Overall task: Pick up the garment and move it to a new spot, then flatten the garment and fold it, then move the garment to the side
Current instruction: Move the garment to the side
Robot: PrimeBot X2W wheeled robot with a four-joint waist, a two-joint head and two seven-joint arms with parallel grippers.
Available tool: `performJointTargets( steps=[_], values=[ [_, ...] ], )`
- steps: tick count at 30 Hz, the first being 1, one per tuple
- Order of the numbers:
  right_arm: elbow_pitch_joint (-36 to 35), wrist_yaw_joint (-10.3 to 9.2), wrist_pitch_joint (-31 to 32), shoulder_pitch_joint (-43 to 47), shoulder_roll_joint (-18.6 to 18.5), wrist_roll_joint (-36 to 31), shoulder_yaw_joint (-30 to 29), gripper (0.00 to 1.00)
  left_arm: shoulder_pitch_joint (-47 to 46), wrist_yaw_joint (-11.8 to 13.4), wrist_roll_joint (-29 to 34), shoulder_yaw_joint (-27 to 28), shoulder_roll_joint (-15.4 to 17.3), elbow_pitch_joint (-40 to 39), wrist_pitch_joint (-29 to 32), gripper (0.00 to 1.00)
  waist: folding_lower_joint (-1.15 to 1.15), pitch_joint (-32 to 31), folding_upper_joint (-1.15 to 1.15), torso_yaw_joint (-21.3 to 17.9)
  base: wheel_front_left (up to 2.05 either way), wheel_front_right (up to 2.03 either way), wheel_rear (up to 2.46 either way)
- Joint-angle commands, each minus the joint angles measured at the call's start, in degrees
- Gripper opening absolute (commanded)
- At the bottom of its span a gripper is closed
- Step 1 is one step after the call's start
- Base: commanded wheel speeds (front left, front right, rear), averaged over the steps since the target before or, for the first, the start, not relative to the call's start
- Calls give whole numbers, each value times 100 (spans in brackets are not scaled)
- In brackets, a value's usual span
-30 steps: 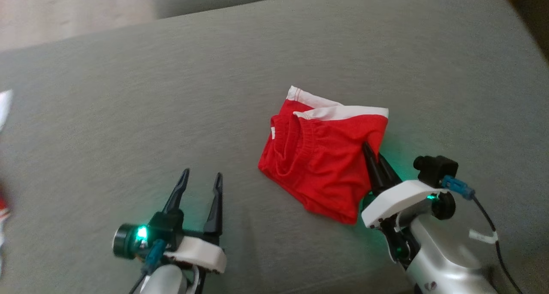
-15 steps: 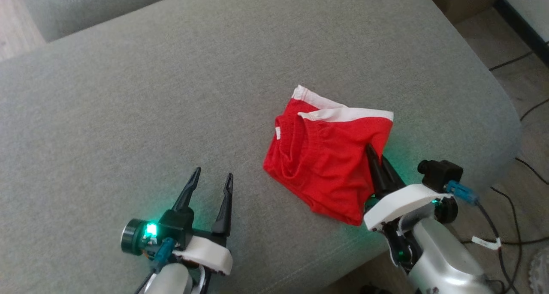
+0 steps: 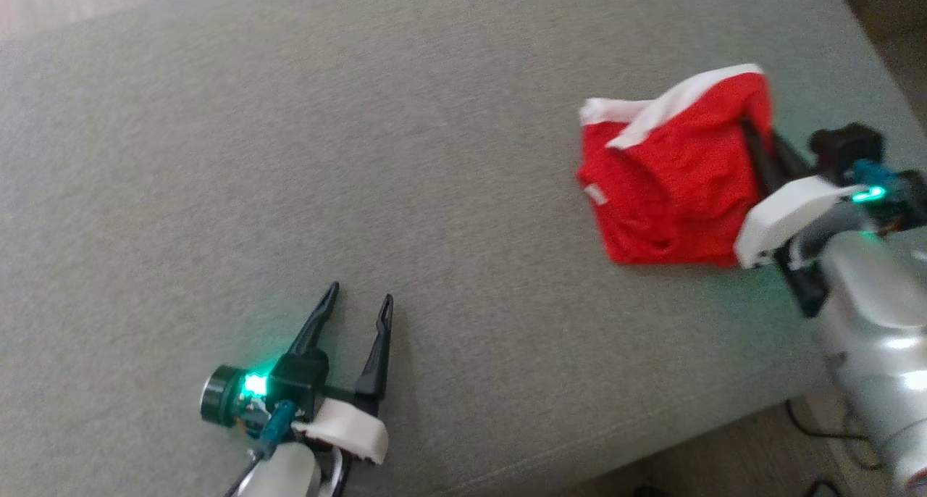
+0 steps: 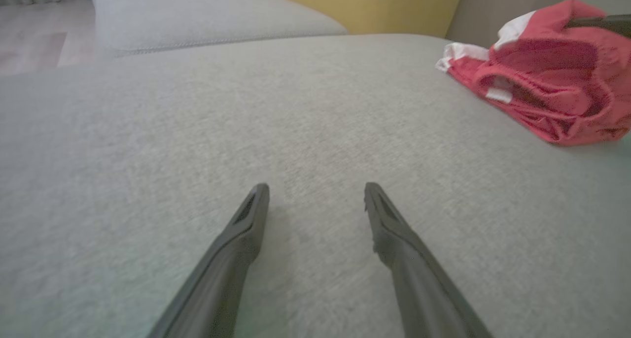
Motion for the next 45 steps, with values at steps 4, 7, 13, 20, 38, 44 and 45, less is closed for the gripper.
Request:
performJointTargets(
  steps=[4,7,13,20,38,44,45],
  values=[
    [359,22,116,-481,-618,-220,0,0,-314,14,104,237,21,-193,-31,100,0,290,0,458,0,0,0],
    [535,22,153,-654,-818,-288,-76,0,-344,2,120,267,21,-208,-31,100,0,343,0,548,0,0,0],
    [1003,22,208,-1084,-1308,-471,-367,0,-414,16,119,308,21,-278,-31,100,0,493,0,718,0,0,0],
    [1569,22,33,-1372,-1761,-858,-1137,100,-533,85,93,382,20,-289,-31,100,0,617,0,815,0,0,0],
    [-1530,22,-171,236,553,-1817,-2595,100,-495,310,37,870,20,-247,-31,100,0,54,0,1184,0,0,0],
    [-2015,22,-171,1424,1110,-1386,-2485,100,-214,323,108,1156,32,-97,-31,100,0,-424,0,1511,0,0,0],
    [-2023,22,-171,1541,1134,-1317,-2491,100,-164,320,110,1190,32,-86,-31,100,0,-484,0,1544,0,0,0]
  ],
)
